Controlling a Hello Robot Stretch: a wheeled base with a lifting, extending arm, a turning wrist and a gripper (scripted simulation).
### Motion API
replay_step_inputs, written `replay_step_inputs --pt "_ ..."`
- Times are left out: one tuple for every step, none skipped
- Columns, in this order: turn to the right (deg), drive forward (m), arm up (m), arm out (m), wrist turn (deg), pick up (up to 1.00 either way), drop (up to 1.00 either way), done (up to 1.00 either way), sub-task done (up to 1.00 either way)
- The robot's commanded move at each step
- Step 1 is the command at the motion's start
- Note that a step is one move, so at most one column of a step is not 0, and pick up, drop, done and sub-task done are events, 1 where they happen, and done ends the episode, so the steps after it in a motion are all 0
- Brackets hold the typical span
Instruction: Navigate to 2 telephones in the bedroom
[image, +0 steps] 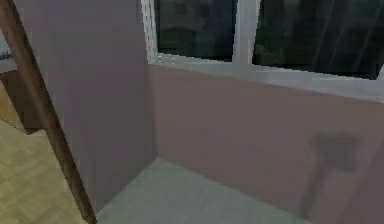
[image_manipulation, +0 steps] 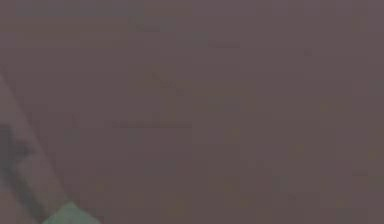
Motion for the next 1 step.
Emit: replay_step_inputs --pt "-45.0 0.0 0.0 0.0 0.0 0.0 0.0 0.0 0.0"
